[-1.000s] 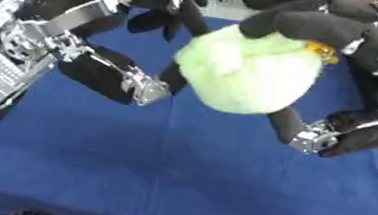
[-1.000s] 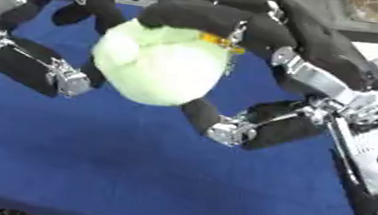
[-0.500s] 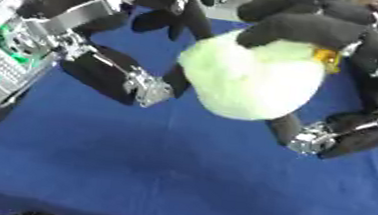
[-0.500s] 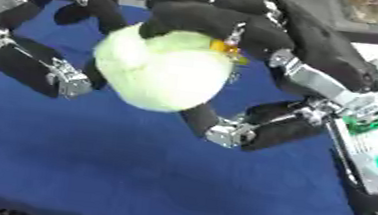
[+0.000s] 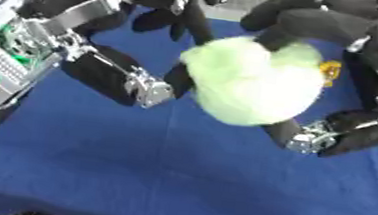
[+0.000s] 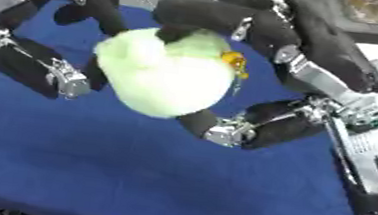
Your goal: Pick up the objects with one hand, pass them to the other hand, and then place them into the box on the other side of the table.
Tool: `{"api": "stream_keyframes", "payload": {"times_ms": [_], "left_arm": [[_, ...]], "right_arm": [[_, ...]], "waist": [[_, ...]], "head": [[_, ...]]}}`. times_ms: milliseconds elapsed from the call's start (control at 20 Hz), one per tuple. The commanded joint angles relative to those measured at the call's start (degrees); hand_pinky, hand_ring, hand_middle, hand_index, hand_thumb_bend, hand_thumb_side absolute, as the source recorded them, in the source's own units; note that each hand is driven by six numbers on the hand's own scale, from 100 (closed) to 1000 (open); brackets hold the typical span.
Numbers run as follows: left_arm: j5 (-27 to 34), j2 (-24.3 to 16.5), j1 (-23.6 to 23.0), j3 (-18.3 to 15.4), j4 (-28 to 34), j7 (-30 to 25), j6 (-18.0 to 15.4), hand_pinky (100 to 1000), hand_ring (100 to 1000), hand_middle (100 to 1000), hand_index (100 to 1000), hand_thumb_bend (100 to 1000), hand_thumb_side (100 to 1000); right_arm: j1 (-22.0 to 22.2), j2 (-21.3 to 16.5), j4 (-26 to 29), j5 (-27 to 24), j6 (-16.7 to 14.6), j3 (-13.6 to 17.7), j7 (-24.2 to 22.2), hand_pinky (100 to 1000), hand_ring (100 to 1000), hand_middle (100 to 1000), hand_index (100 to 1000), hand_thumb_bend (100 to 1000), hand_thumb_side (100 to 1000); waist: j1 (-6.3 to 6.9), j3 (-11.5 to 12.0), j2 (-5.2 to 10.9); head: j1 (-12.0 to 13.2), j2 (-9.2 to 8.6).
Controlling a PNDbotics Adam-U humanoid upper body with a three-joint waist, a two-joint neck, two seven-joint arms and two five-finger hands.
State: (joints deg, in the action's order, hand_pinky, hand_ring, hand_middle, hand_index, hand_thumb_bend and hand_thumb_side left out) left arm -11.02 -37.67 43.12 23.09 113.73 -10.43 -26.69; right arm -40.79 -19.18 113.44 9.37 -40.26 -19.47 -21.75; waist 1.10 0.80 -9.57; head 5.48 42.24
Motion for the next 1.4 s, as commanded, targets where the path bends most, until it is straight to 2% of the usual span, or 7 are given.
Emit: {"api": "stream_keyframes", "payload": {"times_ms": [50, 550, 850, 950, 1000, 1200, 1400], "left_arm": [[0.5, -0.2, 1.1, -0.5, 0.9, 0.4, 0.1, 665, 335, 100, 386, 100, 239], [4.0, 0.0, 0.6, -0.7, 0.9, -0.7, 2.2, 675, 393, 200, 495, 100, 334], [7.7, 0.3, 0.1, -1.6, 0.9, -1.7, 5.7, 714, 505, 350, 629, 100, 235], [9.8, 0.4, -0.3, -2.2, 0.9, -2.3, 7.5, 731, 538, 395, 660, 100, 304], [10.9, 0.5, -0.5, -2.5, 0.9, -2.7, 8.3, 757, 580, 454, 701, 100, 491], [17.7, 1.1, -1.6, -6.3, 0.8, -2.9, 12.2, 790, 625, 509, 748, 116, 781], [23.5, 1.2, -3.1, -13.1, 0.5, 0.7, 14.8, 795, 634, 524, 752, 151, 771]], "right_arm": [[-0.5, -1.1, 1.2, 0.9, 0.6, 0.4, 1.9, 774, 770, 572, 916, 192, 100], [-0.5, -0.5, 0.4, 3.8, 3.7, -0.2, 10.0, 530, 551, 286, 639, 100, 100], [-0.2, -0.1, -0.8, 4.9, 5.0, -0.7, 13.4, 454, 476, 186, 522, 100, 100], [-0.2, -0.1, -1.1, 5.0, 5.2, -0.6, 14.3, 444, 466, 172, 505, 100, 100], [-0.1, -0.1, -1.1, 5.0, 5.3, -0.5, 14.7, 440, 461, 165, 496, 100, 100], [0.1, -0.5, -1.6, 4.8, 5.9, 0.1, 16.3, 440, 460, 146, 472, 100, 100], [0.3, -2.1, -2.7, 3.9, 6.9, 1.2, 17.5, 460, 463, 137, 469, 100, 100]], "waist": [[0.03, 0.1, 1.2], [0.04, 0.2, 1.13], [-0.05, 0.2, 1.08], [-0.07, 0.3, 1.09], [-0.09, 0.3, 1.1], [-0.23, 0.4, 1.15], [-0.35, 0.6, 1.18]], "head": [[-0.1, -0.12], [-0.4, -0.26], [-0.5, -0.19], [-0.6, -0.2], [-0.7, -0.22], [-1.1, -0.19], [-1.9, -0.03]]}}
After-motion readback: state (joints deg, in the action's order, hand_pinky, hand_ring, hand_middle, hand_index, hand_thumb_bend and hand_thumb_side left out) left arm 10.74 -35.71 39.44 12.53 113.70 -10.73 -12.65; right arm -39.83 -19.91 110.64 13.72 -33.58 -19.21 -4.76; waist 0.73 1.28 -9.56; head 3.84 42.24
